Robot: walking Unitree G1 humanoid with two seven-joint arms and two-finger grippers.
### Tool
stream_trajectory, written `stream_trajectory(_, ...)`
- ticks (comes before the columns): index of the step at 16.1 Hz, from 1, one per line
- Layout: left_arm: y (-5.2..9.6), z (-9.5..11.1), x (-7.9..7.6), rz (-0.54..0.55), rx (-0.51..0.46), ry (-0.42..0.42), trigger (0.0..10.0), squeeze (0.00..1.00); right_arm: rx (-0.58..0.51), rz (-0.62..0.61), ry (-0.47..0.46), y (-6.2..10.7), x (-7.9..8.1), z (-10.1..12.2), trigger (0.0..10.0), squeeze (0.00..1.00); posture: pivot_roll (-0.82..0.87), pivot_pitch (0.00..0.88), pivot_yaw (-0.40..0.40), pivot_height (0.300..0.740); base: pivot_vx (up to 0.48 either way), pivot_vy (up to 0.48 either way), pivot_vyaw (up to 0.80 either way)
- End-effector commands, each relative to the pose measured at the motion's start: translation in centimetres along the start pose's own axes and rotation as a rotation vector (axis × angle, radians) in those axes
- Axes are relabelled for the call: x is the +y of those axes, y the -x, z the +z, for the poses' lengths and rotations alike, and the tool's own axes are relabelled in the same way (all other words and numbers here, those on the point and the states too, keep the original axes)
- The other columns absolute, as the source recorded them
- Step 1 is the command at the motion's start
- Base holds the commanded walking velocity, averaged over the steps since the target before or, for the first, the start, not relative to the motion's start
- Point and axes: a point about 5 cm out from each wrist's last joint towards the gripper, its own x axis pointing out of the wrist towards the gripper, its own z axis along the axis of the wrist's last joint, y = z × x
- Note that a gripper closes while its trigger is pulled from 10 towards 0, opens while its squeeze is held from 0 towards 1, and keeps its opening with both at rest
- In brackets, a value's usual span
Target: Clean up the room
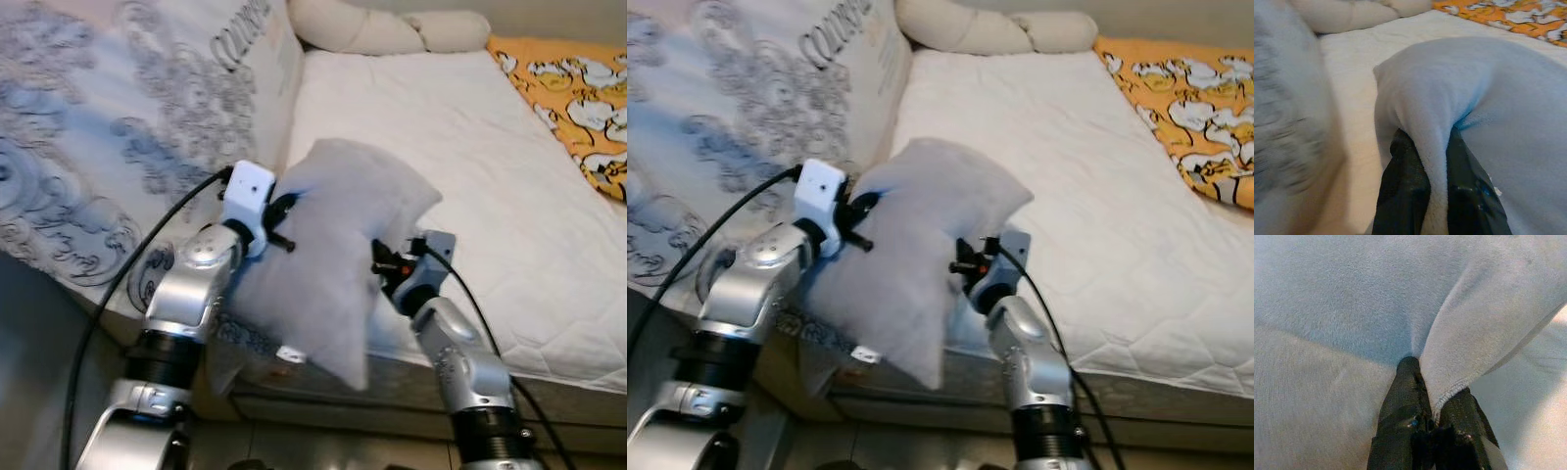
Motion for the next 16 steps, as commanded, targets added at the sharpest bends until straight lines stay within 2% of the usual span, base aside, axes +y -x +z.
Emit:
stream_trajectory(1, -0.11, 1.13, 0.13, 0.002, -0.038, -0.025, 10.0, 0.0, -0.026, 0.01, -0.002, -0.21, 0.17, 0.72, 10.0, 0.0, -0.01, 0.0, 0.019, 0.74, 0.27, 0.0, 0.0)
stream_trajectory(14, -0.28, 1.2, 0.2, 0.004, -0.042, -0.024, 10.0, 0.0, -0.013, 0.02, 0.003, -0.52, -0.05, 0.94, 10.0, 0.0, -0.02, 0.0, 0.017, 0.74, 0.273, 0.0, 0.0)
stream_trajectory(16, -0.28, 1.17, 0.16, 0.004, -0.042, -0.023, 10.0, 0.0, -0.005, 0.02, 0.01, -0.51, -0.12, 0.88, 10.0, 0.0, -0.02, 0.0, 0.016, 0.74, 0.287, 0.0, -0.53)
